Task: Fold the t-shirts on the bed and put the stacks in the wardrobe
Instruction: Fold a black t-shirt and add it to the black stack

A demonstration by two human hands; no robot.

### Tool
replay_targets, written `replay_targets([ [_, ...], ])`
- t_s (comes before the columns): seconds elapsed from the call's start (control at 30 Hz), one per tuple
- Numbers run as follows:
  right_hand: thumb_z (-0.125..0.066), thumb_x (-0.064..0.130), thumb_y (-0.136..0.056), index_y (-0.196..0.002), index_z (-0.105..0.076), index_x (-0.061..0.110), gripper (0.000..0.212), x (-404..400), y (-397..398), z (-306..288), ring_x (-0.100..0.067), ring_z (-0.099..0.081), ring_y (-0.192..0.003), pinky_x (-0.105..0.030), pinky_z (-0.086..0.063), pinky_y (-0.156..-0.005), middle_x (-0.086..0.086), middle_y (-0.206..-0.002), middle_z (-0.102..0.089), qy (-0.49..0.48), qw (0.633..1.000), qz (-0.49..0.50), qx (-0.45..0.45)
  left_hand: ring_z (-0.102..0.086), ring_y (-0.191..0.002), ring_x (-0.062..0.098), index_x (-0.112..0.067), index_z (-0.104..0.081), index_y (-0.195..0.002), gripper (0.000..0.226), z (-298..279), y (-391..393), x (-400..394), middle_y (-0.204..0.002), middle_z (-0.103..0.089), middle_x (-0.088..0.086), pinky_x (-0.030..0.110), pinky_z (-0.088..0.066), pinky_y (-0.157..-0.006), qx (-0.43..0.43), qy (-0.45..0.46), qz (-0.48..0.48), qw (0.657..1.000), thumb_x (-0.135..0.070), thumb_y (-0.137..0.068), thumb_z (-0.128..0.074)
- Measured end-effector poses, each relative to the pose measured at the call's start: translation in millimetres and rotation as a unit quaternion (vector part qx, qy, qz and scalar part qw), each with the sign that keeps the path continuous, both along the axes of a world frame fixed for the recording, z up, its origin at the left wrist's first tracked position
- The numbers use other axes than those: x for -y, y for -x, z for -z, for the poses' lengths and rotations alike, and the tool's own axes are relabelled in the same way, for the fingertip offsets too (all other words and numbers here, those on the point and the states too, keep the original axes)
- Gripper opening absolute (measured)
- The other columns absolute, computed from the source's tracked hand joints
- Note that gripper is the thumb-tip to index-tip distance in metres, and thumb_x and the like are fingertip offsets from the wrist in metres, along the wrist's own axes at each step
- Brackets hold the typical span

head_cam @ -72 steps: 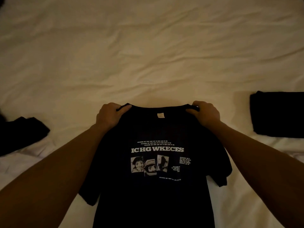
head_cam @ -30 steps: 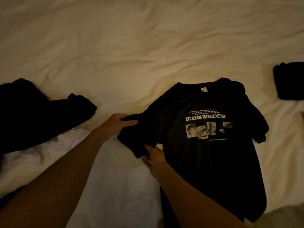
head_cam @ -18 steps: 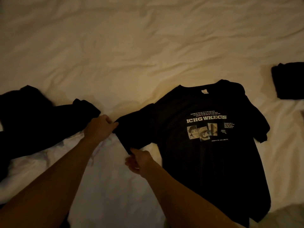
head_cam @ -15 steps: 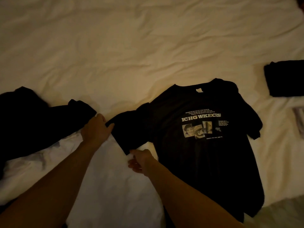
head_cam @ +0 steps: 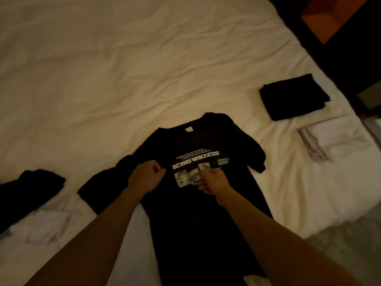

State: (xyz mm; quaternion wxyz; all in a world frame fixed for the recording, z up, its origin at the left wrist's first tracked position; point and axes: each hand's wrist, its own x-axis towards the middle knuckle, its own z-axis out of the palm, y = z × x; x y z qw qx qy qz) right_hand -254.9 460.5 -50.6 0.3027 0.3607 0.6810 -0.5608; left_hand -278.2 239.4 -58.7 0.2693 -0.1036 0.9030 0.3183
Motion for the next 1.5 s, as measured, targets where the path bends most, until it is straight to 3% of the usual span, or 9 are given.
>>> replay_targets([
  [0.13, -0.058, 0.026, -0.096, -0.088, -0.059, 0.012, 0.016, -114.0, 19.4, 21.0, -0.023, -0.064, -0.074, -0.041, -0.057, -0.077, -0.013, -0.088, -0.067, -0.158, 0.976, 0.112, -0.099, -0.066, -0.074, 0.017, -0.025, -0.065, -0.088, 0.015, 6.4, 13.0, -91.0, -0.084, -0.068, -0.002, 0.033, -0.056, -0.068, 0.017, -0.073, -0.010, 0.997, -0.038, -0.094, -0.061],
  [0.27, -0.065, 0.042, -0.090, -0.117, -0.050, 0.005, 0.048, -208.1, 45.6, 42.0, -0.037, -0.055, -0.111, -0.048, -0.049, -0.094, -0.018, -0.122, -0.053, -0.300, 0.946, 0.082, -0.086, -0.062, -0.075, 0.012, -0.026, -0.063, -0.090, 0.012, 19.3, 12.6, -177.1, -0.084, -0.066, -0.005, 0.032, -0.053, -0.074, 0.043, -0.137, 0.002, 0.990, -0.033, -0.098, -0.057],
  [0.37, -0.073, 0.045, -0.083, -0.124, -0.048, -0.002, 0.067, -244.2, 71.5, 63.0, -0.037, -0.055, -0.111, -0.046, -0.050, -0.093, -0.017, -0.117, -0.054, -0.222, 0.974, 0.037, -0.030, -0.063, -0.084, 0.020, -0.026, -0.063, -0.093, 0.008, 30.2, 15.5, -226.9, -0.090, -0.066, 0.002, 0.040, -0.053, -0.086, 0.085, -0.210, -0.004, 0.974, -0.027, -0.099, -0.057],
  [0.5, -0.073, 0.019, -0.086, -0.117, -0.056, -0.008, 0.044, -253.2, 81.9, 90.1, -0.033, -0.067, -0.094, -0.043, -0.058, -0.083, -0.015, -0.101, -0.066, -0.018, 0.999, 0.019, -0.023, -0.067, -0.090, 0.020, -0.025, -0.066, -0.095, 0.008, 50.5, 12.2, -281.1, -0.093, -0.068, 0.002, 0.039, -0.056, -0.088, 0.080, -0.181, -0.040, 0.979, -0.032, -0.095, -0.062],
  [0.63, -0.068, 0.007, -0.088, -0.118, -0.059, 0.000, 0.032, -260.8, 89.5, 80.0, -0.025, -0.068, -0.079, -0.026, -0.055, -0.056, -0.012, -0.094, -0.067, 0.054, 0.995, 0.027, -0.081, -0.066, -0.089, 0.018, -0.025, -0.066, -0.094, 0.007, 59.5, 16.9, -305.0, -0.091, -0.067, -0.001, 0.034, -0.055, -0.085, 0.077, -0.159, -0.080, 0.981, -0.030, -0.095, -0.061],
  [0.8, -0.064, 0.006, -0.091, -0.126, -0.052, 0.001, 0.037, -322.2, 118.3, 55.9, -0.024, -0.067, -0.083, -0.030, -0.055, -0.062, -0.014, -0.104, -0.065, 0.076, 0.989, 0.016, -0.128, -0.065, -0.088, 0.019, -0.028, -0.063, -0.091, 0.004, 60.7, 29.3, -323.4, -0.095, -0.067, 0.001, 0.029, -0.051, -0.076, 0.082, -0.190, -0.115, 0.972, -0.029, -0.095, -0.061],
  [1.07, -0.067, 0.020, -0.089, -0.129, -0.048, 0.009, 0.046, -348.3, 132.5, 63.5, -0.024, -0.062, -0.096, -0.033, -0.055, -0.082, -0.010, -0.109, -0.059, -0.215, 0.947, 0.082, -0.225, -0.063, -0.088, 0.019, -0.027, -0.062, -0.092, 0.005, 71.2, 15.5, -330.4, -0.100, -0.068, 0.005, 0.030, -0.051, -0.077, 0.091, -0.186, -0.141, 0.968, -0.030, -0.095, -0.062],
  [1.17, -0.069, 0.034, -0.088, -0.137, -0.040, 0.004, 0.065, -341.9, 110.5, 83.3, -0.034, -0.053, -0.116, -0.045, -0.047, -0.100, -0.019, -0.134, -0.047, -0.226, 0.964, 0.057, -0.127, -0.065, -0.090, 0.020, -0.024, -0.065, -0.096, 0.006, 75.2, 2.3, -323.7, -0.099, -0.068, 0.004, 0.031, -0.052, -0.080, 0.092, -0.173, -0.152, 0.969, -0.029, -0.095, -0.061],
  [1.5, -0.060, 0.043, -0.093, -0.140, -0.037, 0.001, 0.067, -275.9, -5.8, 85.7, -0.037, -0.050, -0.121, -0.042, -0.042, -0.100, -0.019, -0.138, -0.044, -0.227, 0.971, -0.012, -0.080, -0.066, -0.091, 0.017, -0.026, -0.065, -0.095, 0.013, 71.9, -72.5, -278.7, -0.097, -0.066, 0.001, 0.035, -0.055, -0.089, 0.060, -0.136, -0.230, 0.962, -0.019, -0.099, -0.055],
])
